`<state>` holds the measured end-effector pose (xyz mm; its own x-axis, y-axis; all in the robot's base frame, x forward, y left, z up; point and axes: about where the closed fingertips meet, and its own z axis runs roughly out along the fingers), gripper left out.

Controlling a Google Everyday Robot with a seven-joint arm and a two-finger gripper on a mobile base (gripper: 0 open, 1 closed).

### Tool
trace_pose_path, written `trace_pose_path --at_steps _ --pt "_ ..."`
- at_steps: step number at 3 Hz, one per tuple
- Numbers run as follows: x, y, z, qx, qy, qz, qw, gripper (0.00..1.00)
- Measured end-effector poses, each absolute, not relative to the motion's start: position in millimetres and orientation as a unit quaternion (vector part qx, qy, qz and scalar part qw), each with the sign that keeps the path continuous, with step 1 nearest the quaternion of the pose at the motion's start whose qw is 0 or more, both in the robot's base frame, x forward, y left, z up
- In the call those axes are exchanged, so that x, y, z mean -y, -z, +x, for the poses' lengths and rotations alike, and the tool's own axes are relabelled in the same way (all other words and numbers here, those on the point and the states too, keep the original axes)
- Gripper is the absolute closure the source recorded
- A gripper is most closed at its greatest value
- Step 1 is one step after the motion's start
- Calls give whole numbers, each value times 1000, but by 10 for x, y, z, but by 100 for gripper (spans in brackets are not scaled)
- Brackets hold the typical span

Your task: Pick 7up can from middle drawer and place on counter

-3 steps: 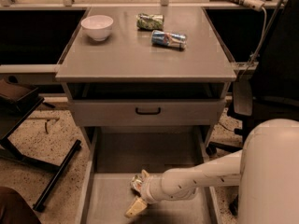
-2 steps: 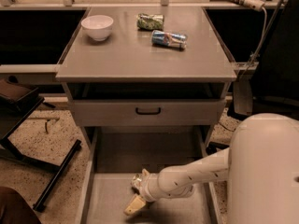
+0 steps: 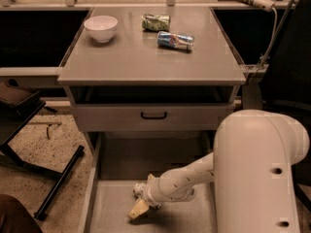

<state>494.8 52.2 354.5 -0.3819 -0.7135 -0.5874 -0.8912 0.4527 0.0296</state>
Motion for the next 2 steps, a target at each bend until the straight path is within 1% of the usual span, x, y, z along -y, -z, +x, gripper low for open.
trace_pose_path --at_steps 2 --pt "-483 -3501 5009 -820 -166 -487 251 0"
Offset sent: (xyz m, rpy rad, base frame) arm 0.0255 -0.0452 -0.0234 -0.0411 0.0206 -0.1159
